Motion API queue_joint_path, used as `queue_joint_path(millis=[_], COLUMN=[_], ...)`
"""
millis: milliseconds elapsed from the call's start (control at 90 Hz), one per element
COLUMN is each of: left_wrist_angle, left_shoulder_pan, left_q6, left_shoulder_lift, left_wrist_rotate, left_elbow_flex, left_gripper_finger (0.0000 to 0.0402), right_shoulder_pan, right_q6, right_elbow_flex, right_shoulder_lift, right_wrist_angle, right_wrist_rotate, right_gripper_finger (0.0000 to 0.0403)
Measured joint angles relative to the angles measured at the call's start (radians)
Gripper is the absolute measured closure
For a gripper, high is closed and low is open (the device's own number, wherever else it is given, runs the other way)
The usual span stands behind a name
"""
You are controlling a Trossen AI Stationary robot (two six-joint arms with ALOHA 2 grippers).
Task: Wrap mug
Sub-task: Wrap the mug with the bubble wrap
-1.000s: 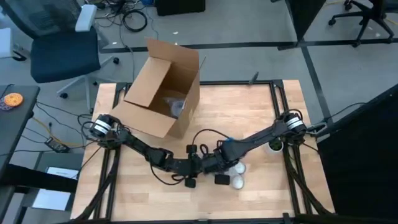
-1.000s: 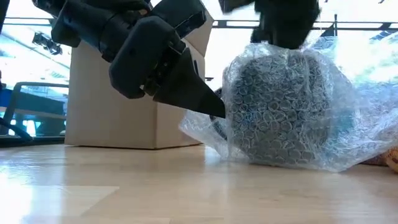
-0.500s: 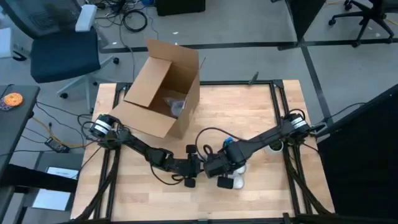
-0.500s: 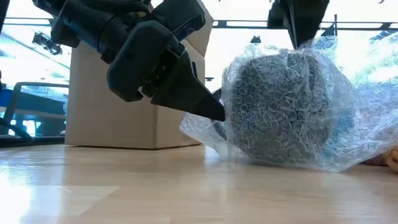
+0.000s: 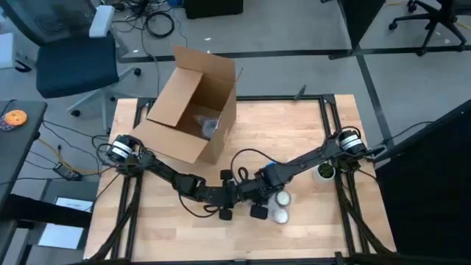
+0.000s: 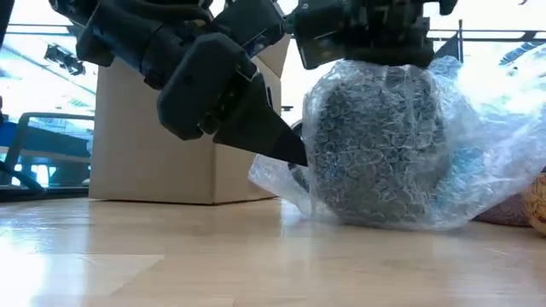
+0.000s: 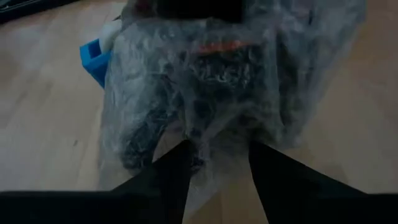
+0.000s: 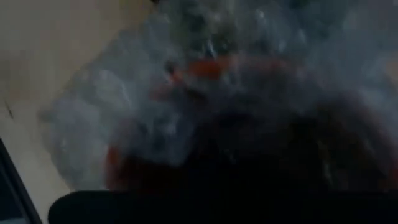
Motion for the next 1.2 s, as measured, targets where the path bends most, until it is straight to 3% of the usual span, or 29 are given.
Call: queue_joint_path(millis=[200,411,589,722,967,1200], left_wrist_angle=[0.0,0.0,-0.001,0.002,0.012,0.073], left_shoulder_pan=[-0.001,0.0,0.0,0.0,0.002,0.013], left_q6=[-0.002,-0.002,-0.003,-0.003,-0.003,-0.003], left_shoulder_lift=[0.0,0.0,0.0,0.0,0.0,0.018], left_wrist_rotate=[0.0,0.0,0.0,0.0,-0.001,0.006], left_elbow_flex=[0.0,0.0,0.0,0.0,0.0,-0.003], left_gripper_finger=[0.0254,0.0254,0.0254,0.0254,0.0254,0.0254], right_shoulder_pan=[-0.009,0.005,0.016,0.015,0.004,-0.004], right_q6=[-0.057,-0.057,-0.025,0.008,0.008,-0.014], right_elbow_flex=[0.087,0.274,0.262,0.166,-0.03,-0.014], right_shoulder_lift=[0.004,-0.01,-0.011,-0.011,-0.017,-0.011], right_wrist_angle=[-0.097,-0.342,-0.414,-0.36,-0.079,-0.054], right_wrist_rotate=[0.032,0.073,0.072,0.067,-0.026,-0.026], right_gripper_finger=[0.0402,0.0403,0.0403,0.0403,0.0403,0.0403])
